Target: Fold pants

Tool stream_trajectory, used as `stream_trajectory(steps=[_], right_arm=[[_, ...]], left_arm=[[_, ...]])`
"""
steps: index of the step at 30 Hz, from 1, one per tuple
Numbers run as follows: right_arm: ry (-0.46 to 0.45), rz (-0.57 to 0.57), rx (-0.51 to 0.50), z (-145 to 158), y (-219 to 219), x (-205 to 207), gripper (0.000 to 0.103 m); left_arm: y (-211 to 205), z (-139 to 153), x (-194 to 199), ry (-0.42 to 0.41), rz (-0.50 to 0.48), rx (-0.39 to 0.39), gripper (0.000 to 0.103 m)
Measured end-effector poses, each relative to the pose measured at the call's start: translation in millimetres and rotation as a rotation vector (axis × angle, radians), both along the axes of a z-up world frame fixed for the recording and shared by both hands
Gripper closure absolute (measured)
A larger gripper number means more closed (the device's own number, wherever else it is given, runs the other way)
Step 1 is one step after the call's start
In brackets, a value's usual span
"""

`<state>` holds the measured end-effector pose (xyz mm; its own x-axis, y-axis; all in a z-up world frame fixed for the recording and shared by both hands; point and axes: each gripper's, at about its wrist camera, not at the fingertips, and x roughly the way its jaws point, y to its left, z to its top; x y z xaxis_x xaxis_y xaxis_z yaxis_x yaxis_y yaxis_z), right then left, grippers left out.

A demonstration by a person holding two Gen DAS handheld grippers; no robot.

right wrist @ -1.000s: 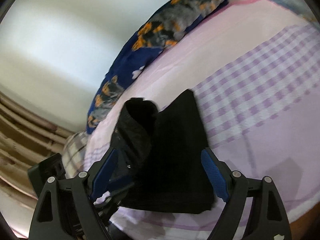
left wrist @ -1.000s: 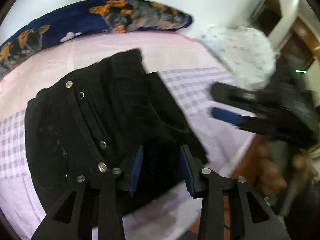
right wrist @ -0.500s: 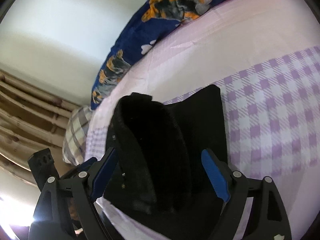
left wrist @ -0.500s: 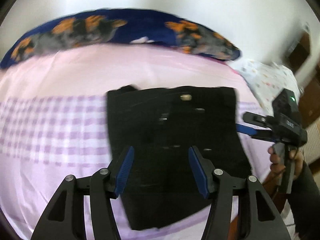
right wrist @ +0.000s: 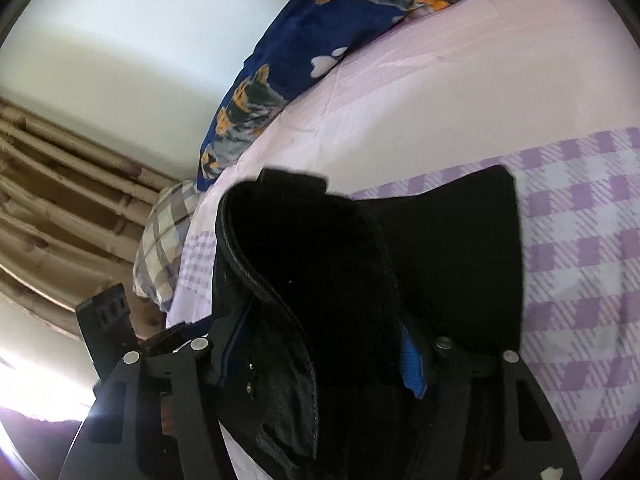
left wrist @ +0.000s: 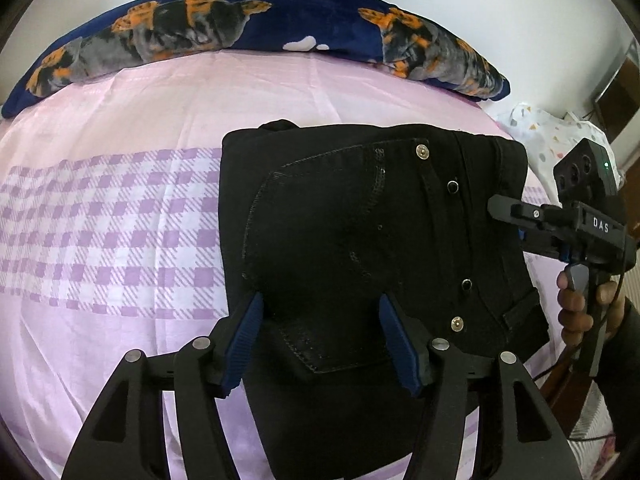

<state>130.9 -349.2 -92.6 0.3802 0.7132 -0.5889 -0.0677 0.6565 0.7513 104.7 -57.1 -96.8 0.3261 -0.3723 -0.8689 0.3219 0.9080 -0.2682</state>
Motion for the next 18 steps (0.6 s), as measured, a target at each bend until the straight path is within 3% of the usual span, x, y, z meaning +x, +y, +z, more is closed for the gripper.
stream_trajectory(steps=[5, 12, 18], right_arm=[[0.031, -0.013, -0.003, -0.5, 3.2, 2.0, 0.042], [0.021, -0.074, -0.071, 22.6, 18.0, -14.5, 0.084], [0.005, -0.118, -0.074, 59.7, 26.8, -25.6, 0.09]], left_arm=[[-6.5, -2.7, 0.5, -0.014, -0.006, 0.014, 0.038], [-11.1, -2.1, 0.2, -0.026, -0.006, 0.031, 0.037], [-7.8, 13.2, -2.1, -0.066, 0.001, 0.019, 0.037]])
